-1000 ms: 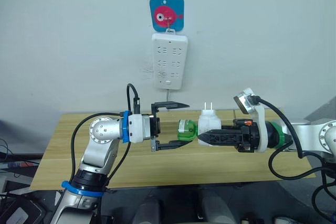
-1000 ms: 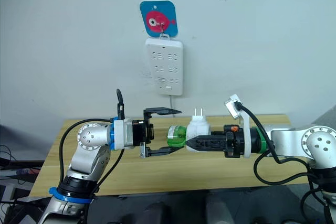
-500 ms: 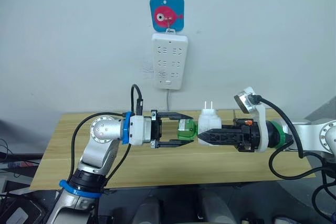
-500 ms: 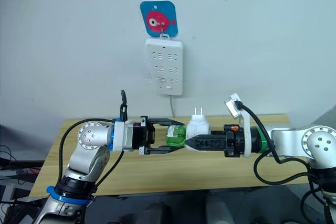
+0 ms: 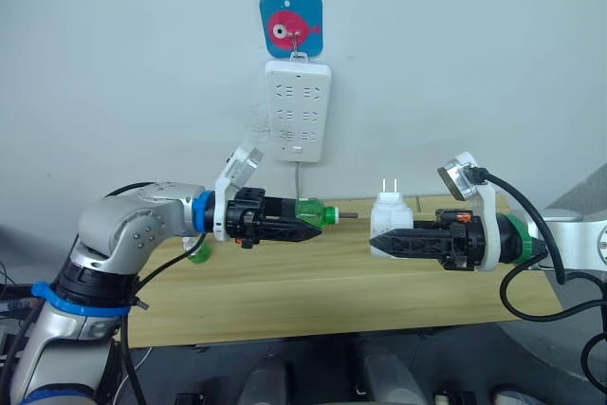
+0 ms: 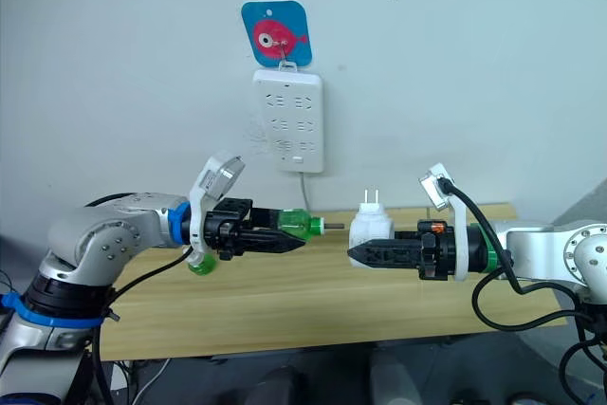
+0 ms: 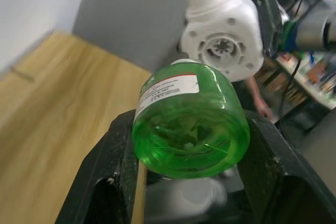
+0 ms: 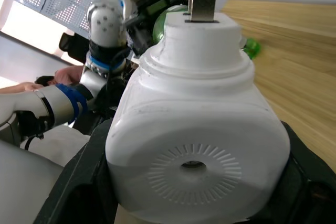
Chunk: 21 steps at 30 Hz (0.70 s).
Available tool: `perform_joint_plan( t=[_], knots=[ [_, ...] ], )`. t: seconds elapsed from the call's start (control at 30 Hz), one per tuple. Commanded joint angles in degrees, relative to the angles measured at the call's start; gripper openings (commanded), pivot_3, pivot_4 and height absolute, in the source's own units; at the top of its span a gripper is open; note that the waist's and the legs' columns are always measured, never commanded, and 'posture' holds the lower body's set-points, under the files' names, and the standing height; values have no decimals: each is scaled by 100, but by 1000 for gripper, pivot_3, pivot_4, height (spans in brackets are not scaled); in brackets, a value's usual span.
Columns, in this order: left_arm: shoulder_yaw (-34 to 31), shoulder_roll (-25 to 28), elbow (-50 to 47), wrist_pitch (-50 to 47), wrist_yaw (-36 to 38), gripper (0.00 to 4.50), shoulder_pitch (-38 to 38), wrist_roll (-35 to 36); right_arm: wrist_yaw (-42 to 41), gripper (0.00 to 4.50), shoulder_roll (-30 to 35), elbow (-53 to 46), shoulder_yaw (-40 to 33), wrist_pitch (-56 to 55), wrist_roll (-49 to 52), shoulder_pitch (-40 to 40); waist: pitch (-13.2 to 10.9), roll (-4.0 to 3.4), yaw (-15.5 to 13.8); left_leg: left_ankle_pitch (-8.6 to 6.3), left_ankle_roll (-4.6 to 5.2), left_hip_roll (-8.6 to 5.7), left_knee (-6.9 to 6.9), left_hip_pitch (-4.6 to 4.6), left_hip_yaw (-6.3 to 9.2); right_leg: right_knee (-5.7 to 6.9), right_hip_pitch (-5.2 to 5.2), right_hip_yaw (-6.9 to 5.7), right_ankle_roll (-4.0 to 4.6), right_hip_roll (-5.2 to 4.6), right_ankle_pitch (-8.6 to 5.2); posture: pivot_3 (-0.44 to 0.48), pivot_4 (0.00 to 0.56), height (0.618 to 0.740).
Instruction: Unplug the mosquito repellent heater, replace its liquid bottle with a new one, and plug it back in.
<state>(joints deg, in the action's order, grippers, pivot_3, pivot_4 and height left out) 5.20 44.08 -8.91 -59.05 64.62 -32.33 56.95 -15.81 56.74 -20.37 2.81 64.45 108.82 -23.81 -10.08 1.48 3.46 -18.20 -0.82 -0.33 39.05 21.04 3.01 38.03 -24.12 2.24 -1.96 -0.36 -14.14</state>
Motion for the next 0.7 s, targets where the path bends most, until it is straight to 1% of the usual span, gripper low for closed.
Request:
perform_joint_plan(
  t=[0.03,0.1,0.2,0.3,0.4,0.5,0.57,0.63,0.7],
  knots=[
    [-194,158,-19,-548,168,2237,-154,332,-211,3020,77,-302,-260,16,-111,-83,0,0,-3,0,0,0,0,0,0,-1,0,1,0,6,0,-104,156,730],
    [-188,241,-54,-544,286,2237,-99,244,-274,3020,110,-343,-289,21,-219,-72,-1,-2,-1,0,0,-1,0,0,-4,-2,-1,4,0,5,0,-102,156,730],
    [-247,307,-133,-126,338,2237,242,-97,-323,3020,302,-258,-380,103,-758,51,-2,-4,-8,0,-1,-2,0,0,-9,-3,-2,8,1,-8,0,-99,161,730],
    [-202,234,-144,929,242,2237,673,-914,-313,3020,601,-36,-250,153,-2035,303,-3,-3,-35,0,-2,-4,-1,0,-7,-6,-1,11,1,-29,0,-96,167,730],
    [-90,114,-232,1771,203,2237,1079,-1552,-77,3020,610,282,42,95,-3239,458,-5,-3,-59,1,-4,-8,-1,0,-11,-8,-2,17,3,-38,-1,-93,176,730],
    [110,74,-571,2404,284,2237,1530,-2038,-67,3020,432,642,504,-173,-4589,504,-23,-5,-61,2,-5,-10,-1,0,-18,-8,-3,22,4,-44,-1,-75,196,730],
    [204,31,-794,2746,275,2237,1806,-2287,120,3020,136,951,747,-113,-5201,340,-45,-10,-58,1,-4,-10,-3,0,-23,-12,-3,25,4,-46,-1,-64,204,730],
    [242,-44,-1003,2879,161,2237,2017,-2392,530,3020,-275,1311,892,181,-5731,61,-80,-17,-55,1,-4,-10,-4,-1,-23,-9,-3,26,4,-47,0,-52,215,730],
    [276,-156,-1192,2950,-2,2237,2154,-2474,827,3020,-684,1983,908,800,-6048,-320,-117,-27,-47,1,-4,-9,-2,0,-24,-6,-6,26,5,-47,0,-46,225,730]
  ],
)
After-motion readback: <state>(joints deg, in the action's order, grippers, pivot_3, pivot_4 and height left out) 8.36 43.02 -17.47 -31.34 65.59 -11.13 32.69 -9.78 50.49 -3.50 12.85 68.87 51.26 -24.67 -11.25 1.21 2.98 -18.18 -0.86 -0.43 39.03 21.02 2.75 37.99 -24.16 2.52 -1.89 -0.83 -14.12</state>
